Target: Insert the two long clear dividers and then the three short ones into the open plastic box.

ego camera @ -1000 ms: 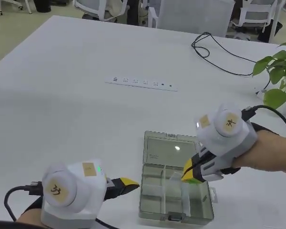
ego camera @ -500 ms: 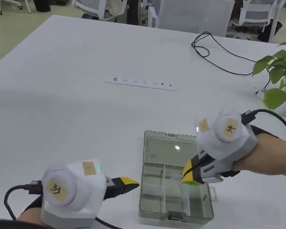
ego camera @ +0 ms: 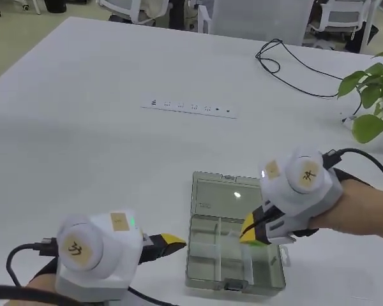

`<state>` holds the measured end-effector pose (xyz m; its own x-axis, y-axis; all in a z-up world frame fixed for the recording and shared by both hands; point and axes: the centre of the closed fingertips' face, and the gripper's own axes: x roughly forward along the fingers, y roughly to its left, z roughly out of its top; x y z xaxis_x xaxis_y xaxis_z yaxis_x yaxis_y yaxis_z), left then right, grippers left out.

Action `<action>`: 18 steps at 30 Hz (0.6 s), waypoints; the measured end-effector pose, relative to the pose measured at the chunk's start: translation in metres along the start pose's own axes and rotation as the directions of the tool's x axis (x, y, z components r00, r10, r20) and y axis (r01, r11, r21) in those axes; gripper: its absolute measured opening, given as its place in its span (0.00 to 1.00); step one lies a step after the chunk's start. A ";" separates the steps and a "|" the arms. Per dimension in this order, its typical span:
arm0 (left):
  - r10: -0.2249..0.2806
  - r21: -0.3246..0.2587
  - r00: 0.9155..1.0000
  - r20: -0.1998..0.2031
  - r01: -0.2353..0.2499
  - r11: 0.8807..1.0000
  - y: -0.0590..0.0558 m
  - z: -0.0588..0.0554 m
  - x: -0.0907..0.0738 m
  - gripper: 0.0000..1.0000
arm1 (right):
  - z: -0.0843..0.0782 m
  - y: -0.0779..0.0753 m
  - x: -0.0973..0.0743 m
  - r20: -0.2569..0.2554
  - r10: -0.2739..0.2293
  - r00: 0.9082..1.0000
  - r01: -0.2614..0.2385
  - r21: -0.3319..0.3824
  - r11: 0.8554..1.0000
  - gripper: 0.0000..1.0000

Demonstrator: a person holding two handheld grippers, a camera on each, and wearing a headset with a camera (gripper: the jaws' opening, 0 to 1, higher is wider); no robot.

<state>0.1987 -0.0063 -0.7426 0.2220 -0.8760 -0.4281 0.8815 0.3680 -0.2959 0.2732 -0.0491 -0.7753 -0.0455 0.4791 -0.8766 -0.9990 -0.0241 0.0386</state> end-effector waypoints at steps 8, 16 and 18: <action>0.000 0.005 1.000 -0.011 0.000 1.000 -0.001 -0.004 0.000 0.86 | -0.007 0.000 0.017 -0.033 -0.009 0.999 0.009 -0.011 1.000 0.03; 0.005 -0.001 1.000 -0.018 -0.005 1.000 0.000 -0.009 -0.001 0.89 | -0.012 -0.001 0.028 -0.055 -0.008 0.998 0.007 -0.008 1.000 0.03; 0.007 -0.005 1.000 -0.017 -0.007 1.000 0.001 -0.010 -0.001 0.89 | -0.013 -0.001 0.031 -0.065 -0.008 0.998 0.007 -0.013 1.000 0.03</action>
<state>0.1953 -0.0023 -0.7507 0.2211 -0.8681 -0.4444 0.8779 0.3756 -0.2970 0.2728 -0.0459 -0.8087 -0.0372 0.4215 -0.9061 -0.9991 -0.0319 0.0262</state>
